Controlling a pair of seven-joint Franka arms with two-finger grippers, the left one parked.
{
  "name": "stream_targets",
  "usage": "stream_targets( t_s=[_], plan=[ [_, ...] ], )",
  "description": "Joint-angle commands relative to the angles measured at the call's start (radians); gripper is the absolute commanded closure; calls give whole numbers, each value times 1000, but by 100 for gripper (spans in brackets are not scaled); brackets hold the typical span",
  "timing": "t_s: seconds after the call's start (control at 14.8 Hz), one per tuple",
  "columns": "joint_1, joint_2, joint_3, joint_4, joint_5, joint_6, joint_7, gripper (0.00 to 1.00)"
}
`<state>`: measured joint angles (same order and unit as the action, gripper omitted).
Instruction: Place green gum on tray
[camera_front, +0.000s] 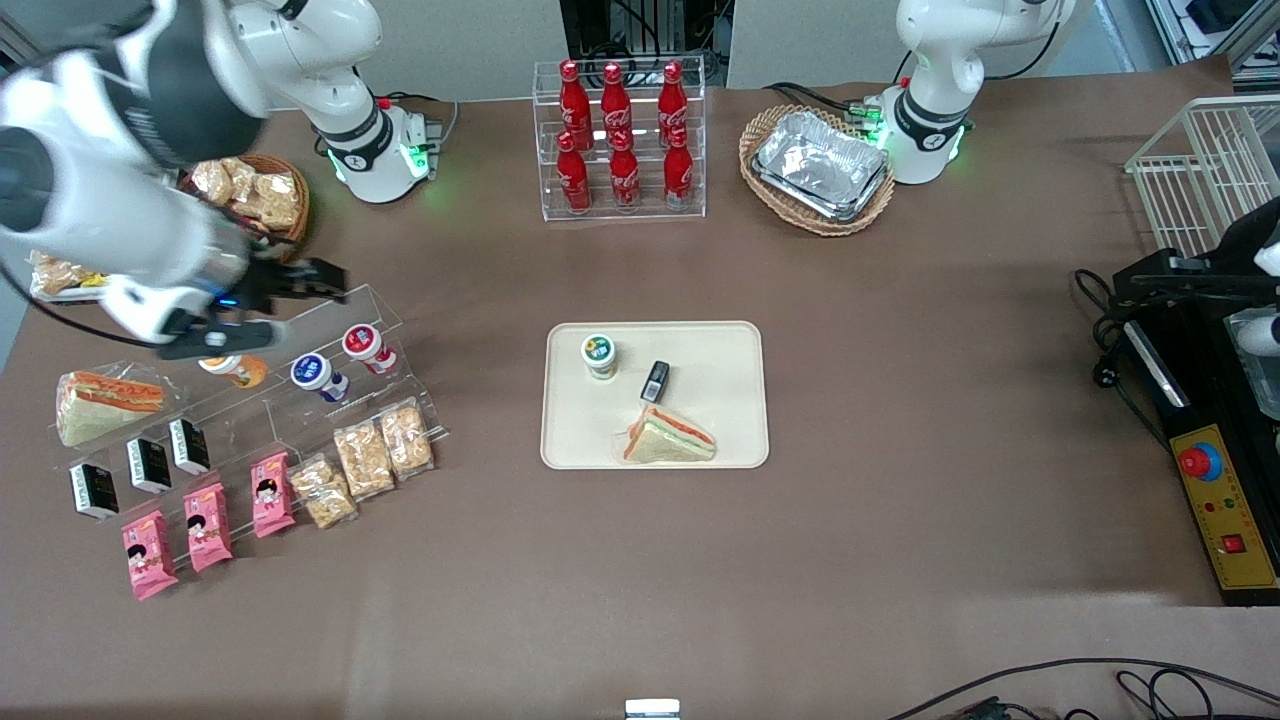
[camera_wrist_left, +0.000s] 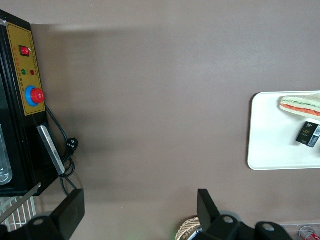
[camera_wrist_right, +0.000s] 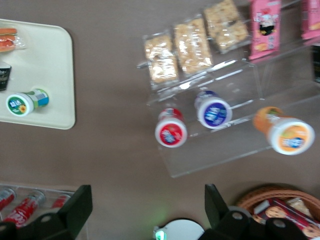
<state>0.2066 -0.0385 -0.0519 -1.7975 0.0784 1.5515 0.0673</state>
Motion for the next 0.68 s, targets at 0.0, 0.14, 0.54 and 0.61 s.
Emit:
stream_targets(
  t_s=[0.0,0.14,0.54,0.61],
  plan=[
    [7,2,-95,82,11,-88,-84,0],
    [4,2,-132,116,6,-100,-89,0],
    [0,14,-189,253,-52,-172,-90,0],
    [0,14,-195,260,-60,-172,-92,0]
  ],
)
